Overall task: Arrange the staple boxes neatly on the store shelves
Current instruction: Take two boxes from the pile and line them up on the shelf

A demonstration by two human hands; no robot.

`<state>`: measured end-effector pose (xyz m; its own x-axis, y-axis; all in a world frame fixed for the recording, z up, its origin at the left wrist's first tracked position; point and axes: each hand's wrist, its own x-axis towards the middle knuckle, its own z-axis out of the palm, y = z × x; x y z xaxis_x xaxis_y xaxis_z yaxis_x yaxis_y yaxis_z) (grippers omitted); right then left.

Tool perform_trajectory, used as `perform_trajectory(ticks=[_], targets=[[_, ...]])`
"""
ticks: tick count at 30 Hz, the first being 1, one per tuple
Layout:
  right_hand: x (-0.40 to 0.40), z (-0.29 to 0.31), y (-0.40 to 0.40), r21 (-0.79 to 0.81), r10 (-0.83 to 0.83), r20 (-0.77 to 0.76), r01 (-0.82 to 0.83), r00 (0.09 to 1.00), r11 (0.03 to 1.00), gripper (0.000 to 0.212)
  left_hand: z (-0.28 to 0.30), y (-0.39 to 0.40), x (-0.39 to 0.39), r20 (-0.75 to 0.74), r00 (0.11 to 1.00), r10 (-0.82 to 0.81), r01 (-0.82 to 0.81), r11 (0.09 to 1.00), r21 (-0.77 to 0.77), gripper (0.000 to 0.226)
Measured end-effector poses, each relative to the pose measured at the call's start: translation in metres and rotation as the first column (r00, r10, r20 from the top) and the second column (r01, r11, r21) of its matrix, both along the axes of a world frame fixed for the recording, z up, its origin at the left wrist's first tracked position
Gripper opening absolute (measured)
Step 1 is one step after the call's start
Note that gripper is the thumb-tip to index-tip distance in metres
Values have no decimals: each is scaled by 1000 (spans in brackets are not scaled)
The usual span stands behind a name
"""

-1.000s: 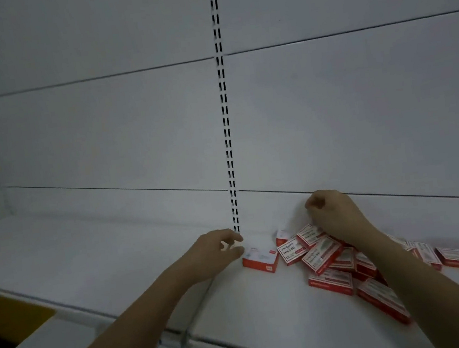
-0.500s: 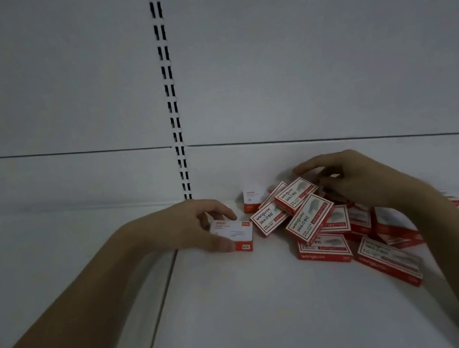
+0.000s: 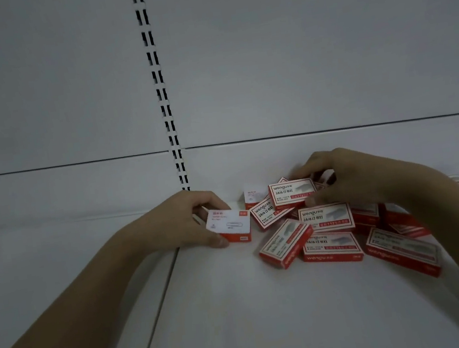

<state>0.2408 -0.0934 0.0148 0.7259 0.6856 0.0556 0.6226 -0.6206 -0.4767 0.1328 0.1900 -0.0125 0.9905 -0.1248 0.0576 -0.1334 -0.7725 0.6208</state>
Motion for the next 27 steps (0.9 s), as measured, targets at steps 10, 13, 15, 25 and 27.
perform_trajectory(ticks=[10,13,15,25,27], targets=[[-5,-2,7,113,-16,224,-10,974,994,45,3,0,4,291,945,149,-67,959,-276,47],[-10,1,9,258,-55,278,-20,959,966,43,5,0,2,354,916,191,-71,943,-326,51],[-14,1,11,336,-73,307,-37,949,941,45,7,0,2,378,902,210,-78,939,-334,53],[-15,1,14,388,-87,289,-34,953,921,44,6,0,5,377,904,201,-68,939,-338,54],[-15,0,14,398,-87,274,-31,958,917,44,5,0,5,369,908,200,-63,934,-351,54]])
